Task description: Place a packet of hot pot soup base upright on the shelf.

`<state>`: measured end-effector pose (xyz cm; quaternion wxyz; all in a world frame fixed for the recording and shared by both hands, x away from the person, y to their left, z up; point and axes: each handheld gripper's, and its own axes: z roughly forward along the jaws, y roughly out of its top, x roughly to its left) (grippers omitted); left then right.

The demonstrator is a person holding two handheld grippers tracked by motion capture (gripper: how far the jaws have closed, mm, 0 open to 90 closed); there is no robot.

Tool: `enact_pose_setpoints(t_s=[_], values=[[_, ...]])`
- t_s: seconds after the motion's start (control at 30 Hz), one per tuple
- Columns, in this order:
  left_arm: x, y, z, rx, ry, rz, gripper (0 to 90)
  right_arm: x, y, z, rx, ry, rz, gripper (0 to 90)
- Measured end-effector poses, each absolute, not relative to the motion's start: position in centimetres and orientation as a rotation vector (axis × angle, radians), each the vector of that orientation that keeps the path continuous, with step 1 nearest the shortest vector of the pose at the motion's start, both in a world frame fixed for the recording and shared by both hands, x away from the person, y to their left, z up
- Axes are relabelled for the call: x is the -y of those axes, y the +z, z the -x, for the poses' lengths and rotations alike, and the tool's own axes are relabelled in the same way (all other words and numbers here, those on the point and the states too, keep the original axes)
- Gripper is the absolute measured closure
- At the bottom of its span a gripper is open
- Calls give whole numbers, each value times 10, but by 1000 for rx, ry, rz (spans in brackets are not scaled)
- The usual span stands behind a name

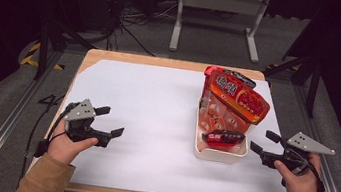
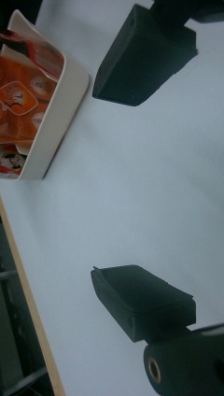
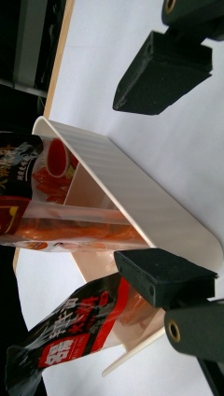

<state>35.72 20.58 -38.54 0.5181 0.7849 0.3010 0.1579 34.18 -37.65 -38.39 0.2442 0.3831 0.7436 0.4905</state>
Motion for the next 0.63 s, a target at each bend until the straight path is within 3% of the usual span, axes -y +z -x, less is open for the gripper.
enact_pose_setpoints(t_s=[0.63], values=[[-225, -414, -365, -878, 302, -1825, 152, 378, -391, -344, -2026, 1317, -1053, 235]])
